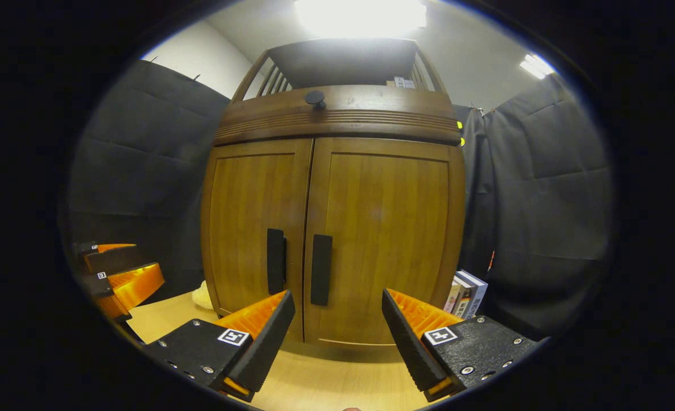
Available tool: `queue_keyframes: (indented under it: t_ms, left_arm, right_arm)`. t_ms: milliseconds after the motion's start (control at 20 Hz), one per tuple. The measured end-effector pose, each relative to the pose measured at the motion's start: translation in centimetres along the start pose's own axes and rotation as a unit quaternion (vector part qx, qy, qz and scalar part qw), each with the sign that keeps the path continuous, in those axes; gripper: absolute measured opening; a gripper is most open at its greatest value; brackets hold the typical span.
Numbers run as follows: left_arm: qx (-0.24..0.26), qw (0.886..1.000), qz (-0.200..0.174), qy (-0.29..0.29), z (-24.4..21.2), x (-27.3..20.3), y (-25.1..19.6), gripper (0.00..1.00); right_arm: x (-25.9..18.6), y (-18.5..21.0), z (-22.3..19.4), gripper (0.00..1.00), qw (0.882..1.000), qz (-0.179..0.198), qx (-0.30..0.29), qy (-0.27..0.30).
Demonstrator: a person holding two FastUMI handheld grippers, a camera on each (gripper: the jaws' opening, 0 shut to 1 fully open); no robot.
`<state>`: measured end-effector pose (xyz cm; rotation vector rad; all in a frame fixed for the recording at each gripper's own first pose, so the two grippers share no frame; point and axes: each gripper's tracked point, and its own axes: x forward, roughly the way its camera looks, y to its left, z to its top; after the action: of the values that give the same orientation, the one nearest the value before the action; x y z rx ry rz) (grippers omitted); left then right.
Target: Open the right door of the double-door shoe cabinet with the right hand, and open the left door with the left hand.
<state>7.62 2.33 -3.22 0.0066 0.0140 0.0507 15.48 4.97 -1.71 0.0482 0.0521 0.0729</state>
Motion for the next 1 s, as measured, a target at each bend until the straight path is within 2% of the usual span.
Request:
queue_keyframes:
  t_ms: [50,100,150,200,300,350,400,450,500,650,1000]
  left_arm:
    - [0.000,1.000,-0.002,-0.001,0.0,0.8,0.3,0.89]
    - [0.001,1.000,-0.003,-0.002,-0.1,1.5,0.6,0.95]
    - [0.001,1.000,-0.002,-0.003,-0.1,2.0,1.0,0.95]
    - [0.001,1.000,0.001,-0.003,-0.2,2.7,1.4,0.89]
    - [-0.004,1.000,0.002,-0.003,-0.2,4.7,2.2,0.89]
    - [-0.007,1.000,0.000,-0.001,-0.6,5.5,2.2,0.95]
    - [-0.009,1.000,-0.002,0.000,-0.7,6.4,2.2,0.95]
    - [-0.010,1.000,-0.005,0.000,-0.9,7.0,2.3,0.89]
    - [-0.012,1.000,-0.008,0.002,-1.2,7.6,2.3,0.95]
    - [-0.019,1.000,-0.008,0.011,-2.7,8.2,3.3,0.95]
    - [-0.023,0.999,0.022,0.036,-4.5,8.4,5.9,0.95]
  right_arm:
    - [1.1,0.3,0.1,0.95,1.000,0.003,0.003,0.000]
    - [2.2,0.6,0.2,0.95,1.000,0.006,0.003,0.001]
    - [3.3,0.9,0.2,0.95,1.000,0.008,0.002,0.004]
    - [4.5,1.1,0.0,0.95,1.000,0.010,-0.003,0.007]
    - [6.0,1.6,-0.3,0.95,1.000,0.010,-0.015,0.011]
    - [6.9,1.8,-0.5,0.95,1.000,0.011,-0.020,0.012]
    - [8.0,1.8,-0.9,0.95,1.000,0.011,-0.022,0.016]
    - [8.9,1.7,-1.2,0.95,0.999,0.011,-0.022,0.022]
    - [9.9,1.7,-1.2,0.96,0.999,0.011,-0.021,0.027]
    - [11.5,1.1,-1.4,0.95,0.999,0.001,-0.009,0.030]
    - [14.3,0.6,-1.9,0.95,0.999,-0.018,-0.014,0.034]
